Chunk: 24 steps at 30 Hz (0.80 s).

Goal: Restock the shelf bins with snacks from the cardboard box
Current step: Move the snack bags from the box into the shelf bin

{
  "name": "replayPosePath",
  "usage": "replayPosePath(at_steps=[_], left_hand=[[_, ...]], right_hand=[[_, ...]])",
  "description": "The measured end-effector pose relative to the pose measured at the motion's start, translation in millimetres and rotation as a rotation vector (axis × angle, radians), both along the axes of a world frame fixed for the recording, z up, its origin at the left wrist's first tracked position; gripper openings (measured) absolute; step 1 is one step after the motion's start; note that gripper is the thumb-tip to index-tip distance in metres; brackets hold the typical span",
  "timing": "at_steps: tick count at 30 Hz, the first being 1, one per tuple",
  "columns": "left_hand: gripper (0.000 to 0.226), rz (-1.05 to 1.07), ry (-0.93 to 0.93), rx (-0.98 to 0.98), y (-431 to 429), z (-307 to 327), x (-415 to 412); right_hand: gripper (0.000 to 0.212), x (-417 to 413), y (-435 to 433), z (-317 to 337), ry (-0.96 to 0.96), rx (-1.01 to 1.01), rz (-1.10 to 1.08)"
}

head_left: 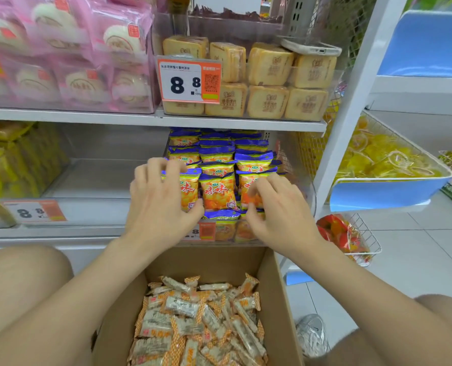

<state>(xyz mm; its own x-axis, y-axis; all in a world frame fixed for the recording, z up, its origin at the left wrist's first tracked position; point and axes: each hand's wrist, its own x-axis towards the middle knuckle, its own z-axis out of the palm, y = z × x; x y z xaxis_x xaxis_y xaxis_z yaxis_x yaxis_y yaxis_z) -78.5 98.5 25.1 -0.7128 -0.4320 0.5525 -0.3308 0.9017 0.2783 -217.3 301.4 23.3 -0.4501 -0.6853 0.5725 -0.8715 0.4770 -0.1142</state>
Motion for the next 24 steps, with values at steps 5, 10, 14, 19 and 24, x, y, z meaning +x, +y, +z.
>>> replayPosePath(at_steps=[5, 10, 14, 19, 24], left_hand=[[0.083, 0.002, -0.093, 0.255, -6.4, -23.6, 32.7], [0.058, 0.164, -0.194, 0.318, -7.1, -38.0, 33.1], [0.053, 0.181, -0.162, 0.359, -6.1, -38.4, 34.4], [0.037, 0.139, 0.018, 0.569, -7.1, -27.5, 28.5], [0.049, 0.013, 0.048, 0.604, 4.3, -31.8, 18.5]], right_hand=[[0.019, 2.6, 24.8, -26.0, 0.046, 0.099, -0.062], [0.017, 4.7, 28.5, -44.9, 0.103, 0.109, -0.101], [0.015, -2.3, 19.6, -50.3, 0.014, 0.063, -0.077], [0.011, -17.7, 9.8, -46.1, 0.027, 0.001, -0.065], [0.011, -37.8, -7.7, -44.9, 0.011, -0.064, -0.136]])
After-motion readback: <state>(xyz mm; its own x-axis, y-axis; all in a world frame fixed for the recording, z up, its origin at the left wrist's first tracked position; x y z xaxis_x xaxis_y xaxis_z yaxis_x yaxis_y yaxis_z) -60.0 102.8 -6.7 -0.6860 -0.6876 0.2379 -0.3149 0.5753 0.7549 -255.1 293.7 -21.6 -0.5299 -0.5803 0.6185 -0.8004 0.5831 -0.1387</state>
